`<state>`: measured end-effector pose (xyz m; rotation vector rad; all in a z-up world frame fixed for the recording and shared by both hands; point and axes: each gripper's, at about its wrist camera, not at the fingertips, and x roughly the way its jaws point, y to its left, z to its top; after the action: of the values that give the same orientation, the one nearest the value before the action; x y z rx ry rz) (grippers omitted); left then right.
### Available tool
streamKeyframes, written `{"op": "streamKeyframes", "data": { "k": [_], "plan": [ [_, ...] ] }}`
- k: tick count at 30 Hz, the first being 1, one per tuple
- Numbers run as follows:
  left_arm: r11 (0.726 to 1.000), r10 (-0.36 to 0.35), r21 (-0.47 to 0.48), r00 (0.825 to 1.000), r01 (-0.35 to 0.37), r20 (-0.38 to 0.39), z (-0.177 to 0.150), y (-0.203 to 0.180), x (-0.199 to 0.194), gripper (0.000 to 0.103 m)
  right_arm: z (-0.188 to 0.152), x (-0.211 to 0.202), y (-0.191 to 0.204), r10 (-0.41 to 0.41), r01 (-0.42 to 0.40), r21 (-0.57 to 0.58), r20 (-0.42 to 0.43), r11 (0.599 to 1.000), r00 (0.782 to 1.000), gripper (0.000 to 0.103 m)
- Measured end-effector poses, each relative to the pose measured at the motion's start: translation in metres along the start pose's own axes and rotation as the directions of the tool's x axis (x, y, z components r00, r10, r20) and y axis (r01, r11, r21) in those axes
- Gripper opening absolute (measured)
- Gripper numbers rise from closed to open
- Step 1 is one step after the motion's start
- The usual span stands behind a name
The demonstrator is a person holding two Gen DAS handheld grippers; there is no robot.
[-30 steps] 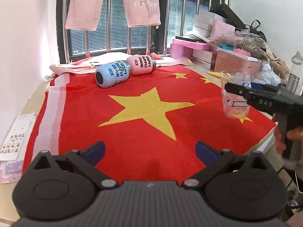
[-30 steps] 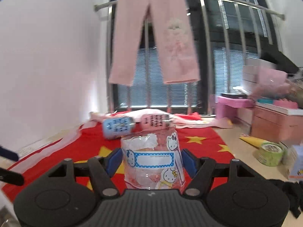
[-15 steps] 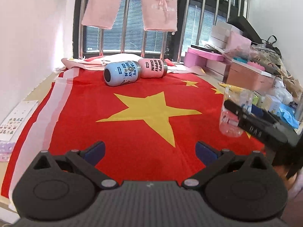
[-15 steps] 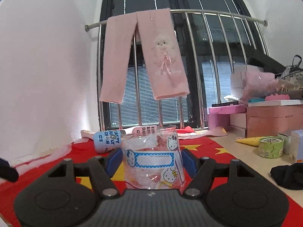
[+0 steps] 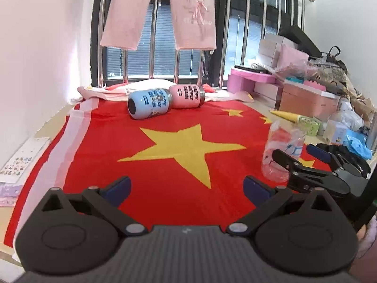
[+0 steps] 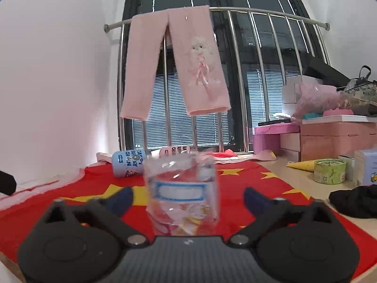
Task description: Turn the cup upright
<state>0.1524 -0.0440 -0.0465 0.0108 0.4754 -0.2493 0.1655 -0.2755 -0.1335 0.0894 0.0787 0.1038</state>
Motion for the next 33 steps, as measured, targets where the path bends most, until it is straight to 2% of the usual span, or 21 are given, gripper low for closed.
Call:
{"op": "streamKeyframes", "data": {
  "k": [5, 13, 20, 22, 27, 30, 33],
  "plan": [
    [1.000, 0.000, -0.012, 0.999, 0.001, 0.039, -0.001, -0.001, -0.019, 0.103, 0.021, -0.023, 0.005, 0.013, -0.013, -0.030, -0.005, 0.999, 1.000, 0.103],
    [0.999, -0.009, -0.035, 0.990, 0.014, 0.143, -0.011, -0.005, -0.076, 0.103, 0.057, -0.088, 0.032, 0.060, -0.061, -0.031, -0.013, 0.998, 0.998, 0.103],
    [0.998, 0.047, -0.054, 0.976, -0.037, 0.210, -0.032, -0.012, -0.132, 0.103, 0.069, -0.143, 0.065, 0.061, -0.064, -0.035, -0.084, 0.997, 0.995, 0.103],
    [0.997, 0.072, -0.050, 0.967, -0.062, 0.244, -0.037, -0.015, -0.152, 0.103, 0.075, -0.163, 0.073, 0.054, -0.058, -0.042, -0.088, 0.997, 0.995, 0.103],
    [0.992, 0.127, -0.059, 0.941, -0.115, 0.313, -0.039, -0.018, -0.196, 0.103, 0.095, -0.211, 0.090, 0.034, -0.036, -0.074, -0.030, 0.997, 0.999, 0.103],
    [0.990, 0.140, -0.055, 0.925, -0.129, 0.352, -0.041, -0.024, -0.221, 0.103, 0.102, -0.236, 0.099, 0.023, -0.023, -0.069, -0.007, 0.997, 1.000, 0.103],
    [0.990, 0.144, -0.052, 0.918, -0.134, 0.368, -0.043, -0.028, -0.234, 0.103, 0.101, -0.254, 0.104, 0.002, -0.002, -0.079, 0.004, 0.997, 1.000, 0.103]
  ]
}}
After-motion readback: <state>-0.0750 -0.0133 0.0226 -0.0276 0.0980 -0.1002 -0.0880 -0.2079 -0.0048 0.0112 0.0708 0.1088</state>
